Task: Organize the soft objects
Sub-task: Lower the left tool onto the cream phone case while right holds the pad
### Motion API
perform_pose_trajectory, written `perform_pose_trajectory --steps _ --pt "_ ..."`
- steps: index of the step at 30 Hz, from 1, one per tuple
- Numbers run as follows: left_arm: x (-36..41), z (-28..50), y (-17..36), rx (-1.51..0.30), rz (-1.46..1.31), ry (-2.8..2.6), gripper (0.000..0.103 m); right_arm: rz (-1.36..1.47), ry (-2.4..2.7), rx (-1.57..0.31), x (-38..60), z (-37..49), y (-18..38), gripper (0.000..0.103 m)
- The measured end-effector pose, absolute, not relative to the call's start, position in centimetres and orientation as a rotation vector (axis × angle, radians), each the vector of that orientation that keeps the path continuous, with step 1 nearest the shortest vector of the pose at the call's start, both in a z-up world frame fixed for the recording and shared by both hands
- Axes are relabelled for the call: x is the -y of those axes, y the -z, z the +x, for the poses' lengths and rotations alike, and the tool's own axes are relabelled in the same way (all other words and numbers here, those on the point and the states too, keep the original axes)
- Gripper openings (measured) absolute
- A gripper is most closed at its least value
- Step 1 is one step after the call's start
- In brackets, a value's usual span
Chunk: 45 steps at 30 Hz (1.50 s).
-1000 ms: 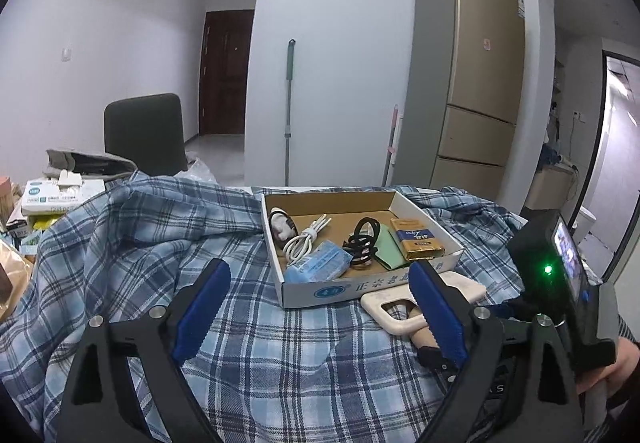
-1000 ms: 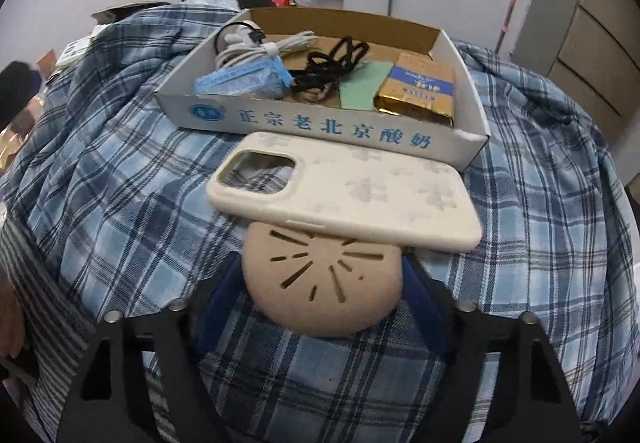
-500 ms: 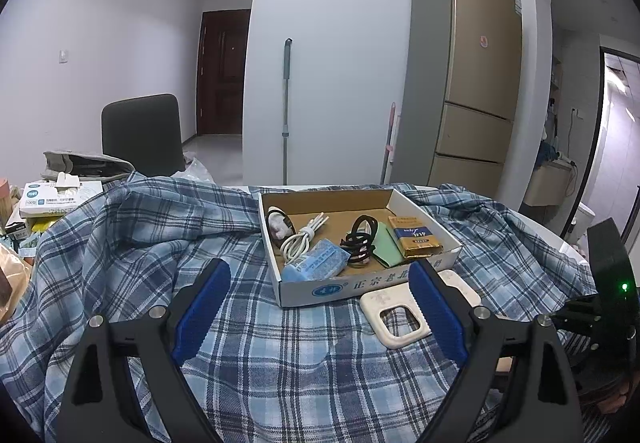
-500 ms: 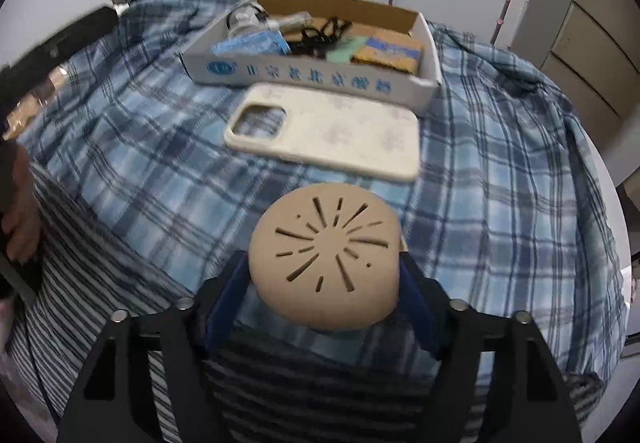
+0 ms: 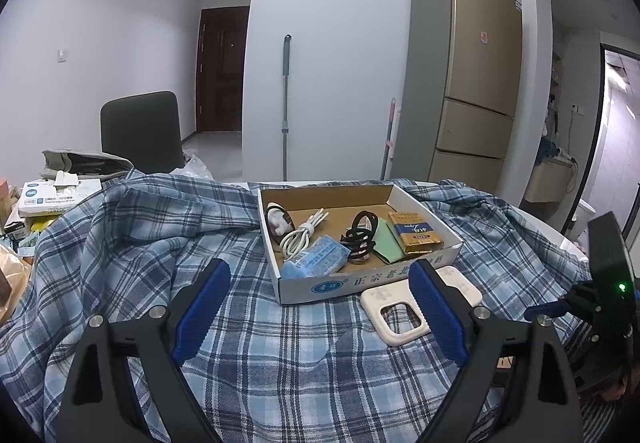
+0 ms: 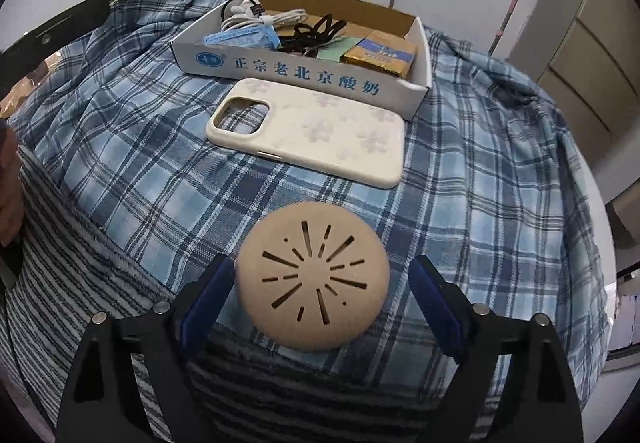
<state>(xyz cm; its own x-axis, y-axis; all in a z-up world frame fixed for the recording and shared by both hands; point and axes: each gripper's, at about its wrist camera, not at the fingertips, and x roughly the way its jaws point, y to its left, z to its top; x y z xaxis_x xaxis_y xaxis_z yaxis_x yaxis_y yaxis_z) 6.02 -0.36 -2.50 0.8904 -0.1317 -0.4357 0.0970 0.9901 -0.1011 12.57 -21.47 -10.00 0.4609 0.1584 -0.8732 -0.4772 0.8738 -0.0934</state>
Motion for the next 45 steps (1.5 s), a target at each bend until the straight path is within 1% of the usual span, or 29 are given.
perform_pose_trajectory --steps 7,13,14,17,22,25,26,28,31,32,34,37,40,45 --pt "0.6 5.9 2.5 -0.459 -0.071 0.122 0.092 -0.313 -0.455 -1.089 21.1 13.7 11.1 0.088" --pt "0.8 6.0 2.6 -0.470 -0.069 0.126 0.092 -0.289 -0.463 -1.095 21.4 13.9 11.5 0.087" --pt "0.8 6.0 2.6 -0.470 -0.067 0.127 0.092 -0.289 -0.460 -1.084 21.5 13.7 11.5 0.082" --pt "0.8 6.1 2.7 -0.473 -0.064 0.130 0.092 -0.266 -0.469 -1.044 22.0 13.3 11.0 0.079" --pt "1.0 6.1 2.7 -0.482 -0.062 0.153 0.092 -0.199 -0.449 -0.889 23.5 11.9 8.9 0.079" --pt "1.5 6.6 3.1 -0.533 -0.055 0.218 0.092 -0.145 -0.418 -0.805 24.8 11.2 7.8 0.079" --pt "1.7 6.9 3.3 -0.569 -0.057 0.240 0.089 -0.130 -0.415 -0.794 25.3 11.2 7.6 0.079" --pt "2.4 7.7 3.9 -0.639 -0.043 0.298 0.068 -0.098 -0.423 -0.791 25.8 11.2 7.5 0.079" --pt "4.4 8.4 4.5 -0.702 0.048 0.352 0.056 -0.046 -0.440 -0.803 26.6 11.8 7.6 0.079" --pt "5.1 8.5 4.8 -0.725 0.078 0.375 0.054 -0.023 -0.447 -0.801 26.9 11.8 7.6 0.079" --pt "6.7 9.3 5.5 -0.796 0.116 0.461 0.044 0.020 -0.455 -0.790 27.3 11.8 7.4 0.079" --pt "8.6 10.2 6.2 -0.857 0.170 0.527 0.041 0.084 -0.481 -0.783 28.1 11.9 7.4 0.079" --pt "10.5 10.9 6.6 -0.846 0.280 0.548 0.041 0.125 -0.485 -0.792 28.7 12.2 7.6 0.079" --pt "11.9 12.6 7.7 -0.932 0.319 0.567 0.037 0.127 -0.497 -0.793 28.7 12.1 7.5 0.079"
